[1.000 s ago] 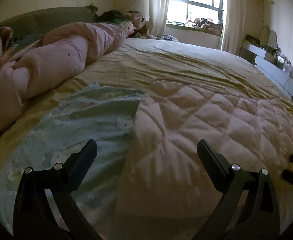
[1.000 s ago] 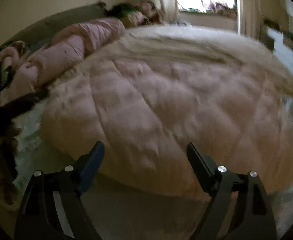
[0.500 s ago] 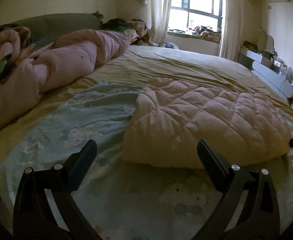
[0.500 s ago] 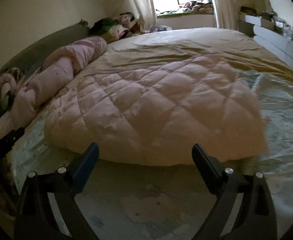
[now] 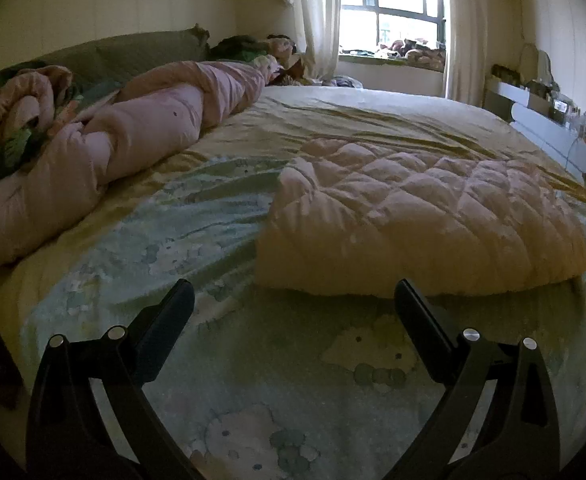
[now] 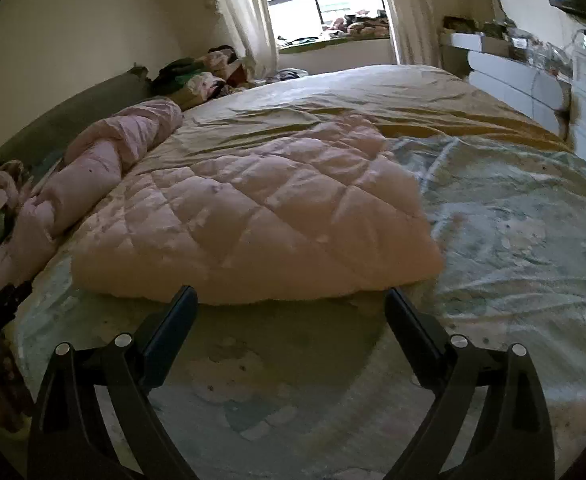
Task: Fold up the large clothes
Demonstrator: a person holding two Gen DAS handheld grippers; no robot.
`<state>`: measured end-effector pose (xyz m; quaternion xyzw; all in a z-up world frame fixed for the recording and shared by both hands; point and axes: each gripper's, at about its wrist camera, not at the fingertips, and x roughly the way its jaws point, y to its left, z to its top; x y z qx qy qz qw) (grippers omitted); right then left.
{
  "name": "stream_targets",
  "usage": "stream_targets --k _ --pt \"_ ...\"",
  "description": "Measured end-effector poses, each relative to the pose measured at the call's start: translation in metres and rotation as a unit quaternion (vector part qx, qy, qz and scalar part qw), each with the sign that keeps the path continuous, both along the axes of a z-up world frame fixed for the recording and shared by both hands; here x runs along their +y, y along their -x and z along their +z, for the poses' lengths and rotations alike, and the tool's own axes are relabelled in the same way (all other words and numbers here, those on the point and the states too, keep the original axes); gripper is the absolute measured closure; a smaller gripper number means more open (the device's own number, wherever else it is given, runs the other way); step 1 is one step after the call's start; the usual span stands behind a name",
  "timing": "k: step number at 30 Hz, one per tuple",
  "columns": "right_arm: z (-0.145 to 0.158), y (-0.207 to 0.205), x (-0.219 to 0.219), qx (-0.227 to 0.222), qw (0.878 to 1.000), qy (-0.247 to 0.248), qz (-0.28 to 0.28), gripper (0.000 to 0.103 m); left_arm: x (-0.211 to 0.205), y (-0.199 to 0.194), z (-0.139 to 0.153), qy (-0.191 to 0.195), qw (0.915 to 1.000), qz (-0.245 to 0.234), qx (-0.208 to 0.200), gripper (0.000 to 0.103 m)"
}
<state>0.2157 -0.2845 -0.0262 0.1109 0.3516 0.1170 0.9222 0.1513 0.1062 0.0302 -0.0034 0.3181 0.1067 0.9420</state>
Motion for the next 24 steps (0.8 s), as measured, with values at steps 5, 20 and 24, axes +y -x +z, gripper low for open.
stream_targets --k 5,20,24 --pt "-0.006 0.007 -0.021 0.004 0.999 -0.011 -0.03 0.004 -0.002 0.004 -0.007 0.009 0.9999 -0.001 0.014 0.009" --pt "-0.052 0.007 -0.038 0.059 0.995 -0.057 -0.056 0.004 0.012 0.001 -0.051 0.133 0.9888 0.002 0.068 0.009" --pt "-0.066 -0.007 -0.023 0.076 0.992 -0.081 -0.052 0.004 0.013 -0.009 -0.06 0.144 0.9866 0.012 0.076 0.009"
